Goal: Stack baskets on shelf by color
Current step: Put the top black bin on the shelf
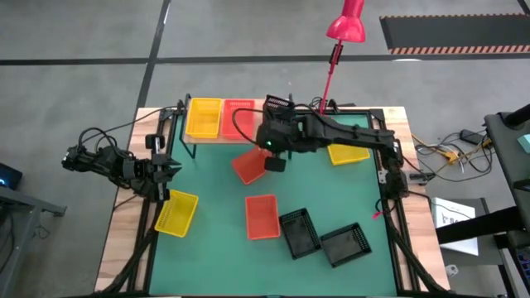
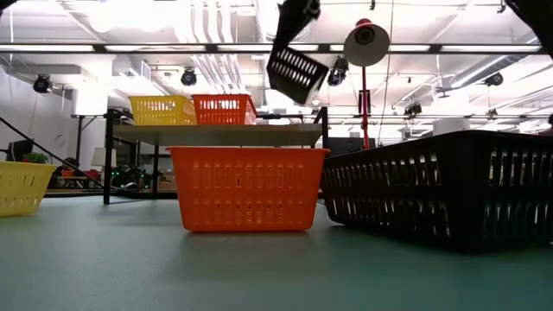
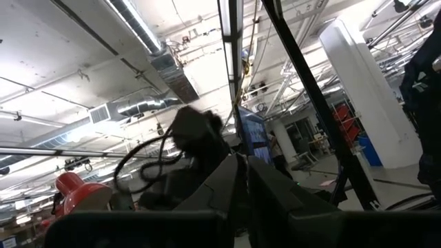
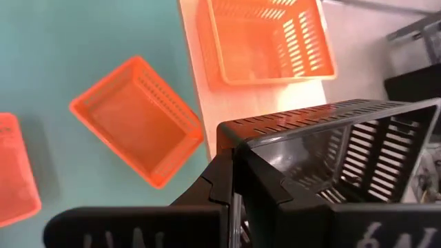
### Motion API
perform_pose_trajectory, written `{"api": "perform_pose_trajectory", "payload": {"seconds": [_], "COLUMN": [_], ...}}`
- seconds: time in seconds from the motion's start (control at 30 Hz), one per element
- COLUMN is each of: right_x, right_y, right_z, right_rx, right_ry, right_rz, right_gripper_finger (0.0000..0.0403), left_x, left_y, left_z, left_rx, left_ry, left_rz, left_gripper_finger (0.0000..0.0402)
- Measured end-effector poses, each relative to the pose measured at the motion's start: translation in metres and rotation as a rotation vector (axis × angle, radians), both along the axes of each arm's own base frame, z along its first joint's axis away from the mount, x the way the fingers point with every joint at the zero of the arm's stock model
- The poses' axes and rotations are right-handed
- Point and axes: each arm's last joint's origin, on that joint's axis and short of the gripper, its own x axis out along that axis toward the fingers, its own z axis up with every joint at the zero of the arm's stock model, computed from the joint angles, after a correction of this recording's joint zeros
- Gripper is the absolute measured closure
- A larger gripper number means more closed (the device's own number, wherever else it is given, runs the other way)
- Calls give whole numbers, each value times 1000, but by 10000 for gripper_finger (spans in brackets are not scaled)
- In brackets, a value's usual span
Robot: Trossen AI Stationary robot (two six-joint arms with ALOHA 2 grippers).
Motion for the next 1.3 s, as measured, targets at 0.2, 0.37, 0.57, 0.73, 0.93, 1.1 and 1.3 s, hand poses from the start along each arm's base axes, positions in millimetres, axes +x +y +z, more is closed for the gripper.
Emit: {"api": "perform_pose_trajectory", "payload": {"seconds": [0.2, 0.37, 0.57, 0.73, 0.93, 1.1, 1.3], "right_x": [14, 22, 25, 28, 29, 30, 30], "right_y": [-20, -34, -41, -43, -43, -43, -43], "right_z": [-20, -37, -41, -43, -42, -42, -41], "right_rx": [25, 28, 10, 8, 2, 3, 7], "right_ry": [47, 88, 101, 89, 75, 61, 56], "right_rz": [5, -25, -19, -19, -13, -19, -27], "right_gripper_finger": [390, 390, 390, 390, 377, 341, 311], "left_x": [0, 0, 0, 0, 0, 0, 0], "left_y": [0, 0, 0, 0, 0, 0, 0], "left_z": [0, 0, 0, 0, 0, 0, 0], "left_rx": [0, 0, 0, 1, 15, 15, 16], "left_ry": [1, 1, 1, 0, -2, -2, -2], "left_rz": [0, 0, 0, 1, 8, 8, 8], "left_gripper_finger": [385, 385, 385, 385, 385, 385, 385]}}
